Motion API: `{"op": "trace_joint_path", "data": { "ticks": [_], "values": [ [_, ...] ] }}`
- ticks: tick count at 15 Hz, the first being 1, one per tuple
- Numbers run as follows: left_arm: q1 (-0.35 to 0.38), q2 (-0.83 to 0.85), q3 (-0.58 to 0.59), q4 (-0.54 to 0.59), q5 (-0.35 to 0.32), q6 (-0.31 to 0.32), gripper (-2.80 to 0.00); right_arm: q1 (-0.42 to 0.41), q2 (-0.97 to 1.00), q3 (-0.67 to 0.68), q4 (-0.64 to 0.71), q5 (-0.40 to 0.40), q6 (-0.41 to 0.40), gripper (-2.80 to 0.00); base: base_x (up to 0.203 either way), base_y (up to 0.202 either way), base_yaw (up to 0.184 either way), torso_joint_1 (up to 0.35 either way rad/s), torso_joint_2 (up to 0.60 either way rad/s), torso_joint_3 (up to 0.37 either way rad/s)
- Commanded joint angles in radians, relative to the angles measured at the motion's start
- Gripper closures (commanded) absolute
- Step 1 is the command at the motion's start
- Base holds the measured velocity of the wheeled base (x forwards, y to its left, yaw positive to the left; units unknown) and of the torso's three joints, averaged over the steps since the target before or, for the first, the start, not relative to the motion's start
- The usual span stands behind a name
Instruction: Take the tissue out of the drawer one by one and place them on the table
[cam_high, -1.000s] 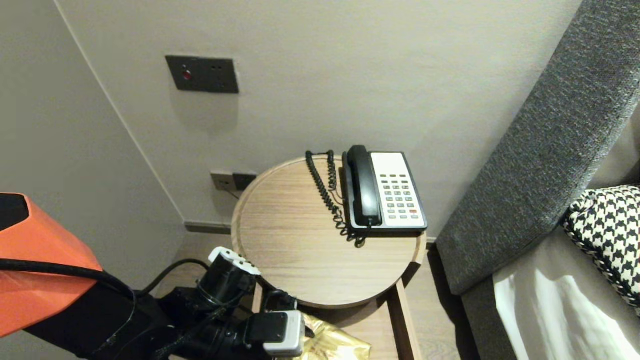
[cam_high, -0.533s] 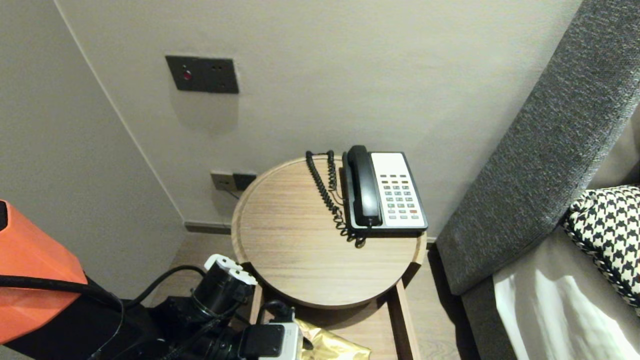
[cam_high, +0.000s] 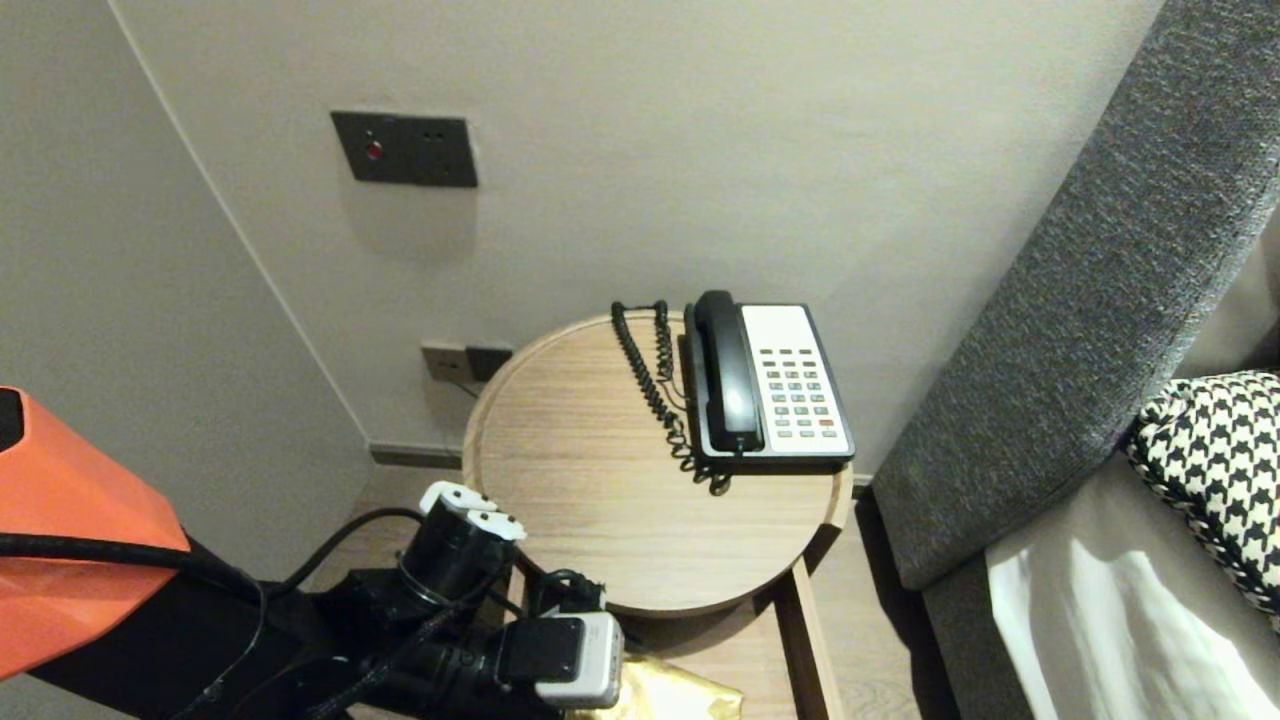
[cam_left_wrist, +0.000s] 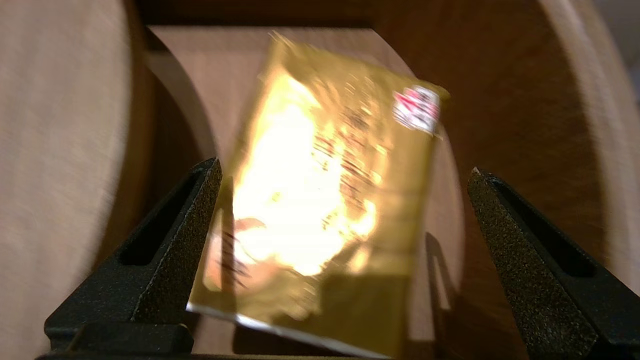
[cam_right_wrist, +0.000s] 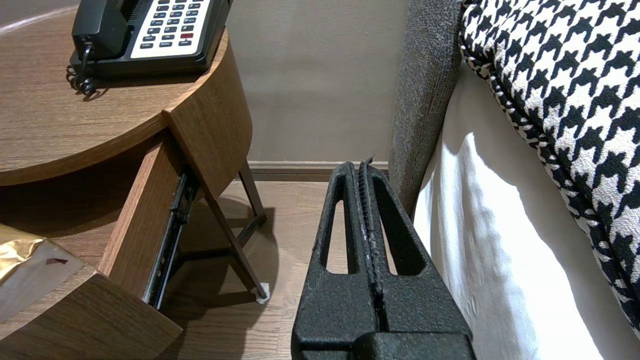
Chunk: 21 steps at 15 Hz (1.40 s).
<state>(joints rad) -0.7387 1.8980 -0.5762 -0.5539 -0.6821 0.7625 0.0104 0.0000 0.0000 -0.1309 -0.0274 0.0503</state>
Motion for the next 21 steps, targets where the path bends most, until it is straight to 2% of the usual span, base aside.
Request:
{"op": "trace_joint_path", "data": {
  "ticks": [1,7,11,19,21],
  "values": [
    [0.002,0.024,0.001,-0.055,-0.005,0.011,-2.8,0.0,0.0,0.04,-0.001,0.0,0.0,0.0,0.0,0.0,0.0,0.0,0.0,0.0],
    [0.002,0.087,0.016,-0.114,-0.003,0.03,-2.8,0.0,0.0,0.04,-0.001,0.0,0.0,0.0,0.0,0.0,0.0,0.0,0.0,0.0],
    [0.002,0.157,0.074,-0.262,-0.001,0.032,-2.8,0.0,0.0,0.04,-0.001,0.0,0.0,0.0,0.0,0.0,0.0,0.0,0.0,0.0],
    [0.002,0.159,0.093,-0.267,0.009,0.028,-2.8,0.0,0.0,0.04,-0.001,0.0,0.0,0.0,0.0,0.0,0.0,0.0,0.0,0.0],
    [0.002,0.154,0.088,-0.259,0.029,0.025,-2.8,0.0,0.0,0.04,-0.001,0.0,0.0,0.0,0.0,0.0,0.0,0.0,0.0,0.0]
  ]
}}
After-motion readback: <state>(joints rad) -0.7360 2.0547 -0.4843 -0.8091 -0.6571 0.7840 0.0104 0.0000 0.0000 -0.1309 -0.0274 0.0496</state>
